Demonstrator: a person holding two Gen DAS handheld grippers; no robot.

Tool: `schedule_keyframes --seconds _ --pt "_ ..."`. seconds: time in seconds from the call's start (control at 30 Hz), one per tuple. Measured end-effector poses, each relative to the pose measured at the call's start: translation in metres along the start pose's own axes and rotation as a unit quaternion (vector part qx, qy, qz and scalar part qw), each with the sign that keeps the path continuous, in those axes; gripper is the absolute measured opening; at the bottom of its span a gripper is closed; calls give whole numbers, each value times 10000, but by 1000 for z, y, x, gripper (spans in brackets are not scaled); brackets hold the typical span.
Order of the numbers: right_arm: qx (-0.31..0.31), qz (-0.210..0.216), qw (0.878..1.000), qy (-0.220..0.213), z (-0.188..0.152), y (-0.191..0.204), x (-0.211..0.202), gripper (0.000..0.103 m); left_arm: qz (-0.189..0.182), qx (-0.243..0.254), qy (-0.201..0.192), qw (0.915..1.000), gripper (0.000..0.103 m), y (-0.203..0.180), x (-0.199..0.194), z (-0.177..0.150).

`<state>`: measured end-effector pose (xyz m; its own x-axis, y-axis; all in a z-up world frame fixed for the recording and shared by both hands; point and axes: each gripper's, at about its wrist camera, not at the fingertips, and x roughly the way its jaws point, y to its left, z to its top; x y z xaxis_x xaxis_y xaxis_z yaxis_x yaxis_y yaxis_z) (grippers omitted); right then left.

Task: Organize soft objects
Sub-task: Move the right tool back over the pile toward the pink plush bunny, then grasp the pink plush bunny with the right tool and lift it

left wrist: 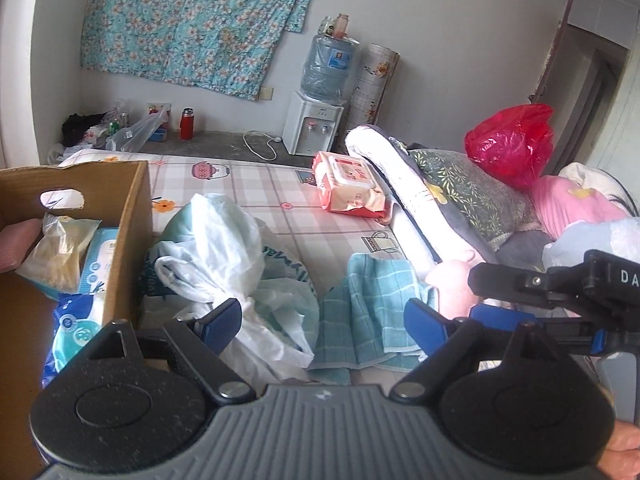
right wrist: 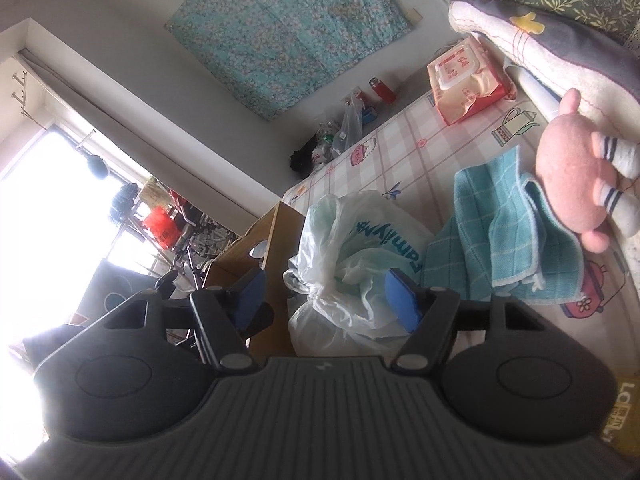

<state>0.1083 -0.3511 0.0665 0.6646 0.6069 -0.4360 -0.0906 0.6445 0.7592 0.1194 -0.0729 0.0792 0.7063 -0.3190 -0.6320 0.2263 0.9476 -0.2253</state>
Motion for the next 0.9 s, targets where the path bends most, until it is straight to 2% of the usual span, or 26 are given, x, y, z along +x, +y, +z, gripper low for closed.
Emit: schedule_keyframes --seconds 0.2,0.4,0.57,0.7,0.8,0.9 --pt "49 -364 9992 -145 18 -32 -23 66 -124 168 199 9996 89 -28 33 -4" --pt "103 -552 9977 -389 38 -58 -42 66 21 474 347 9983 89 -49 69 -7" --pt "269 -740 9952 -577 59 -84 -45 66 -11 678 486 9965 88 -64 97 -12" --pt "367 -806 9939 -660 76 -100 -36 66 68 769 665 9948 82 -69 122 -18" --pt "311 -1083 9908 -743 86 -108 -27 66 77 746 800 9940 74 -68 135 -21" --pt "204 -1548 9844 -814 98 -119 -17 66 59 648 944 9934 73 -64 142 -24"
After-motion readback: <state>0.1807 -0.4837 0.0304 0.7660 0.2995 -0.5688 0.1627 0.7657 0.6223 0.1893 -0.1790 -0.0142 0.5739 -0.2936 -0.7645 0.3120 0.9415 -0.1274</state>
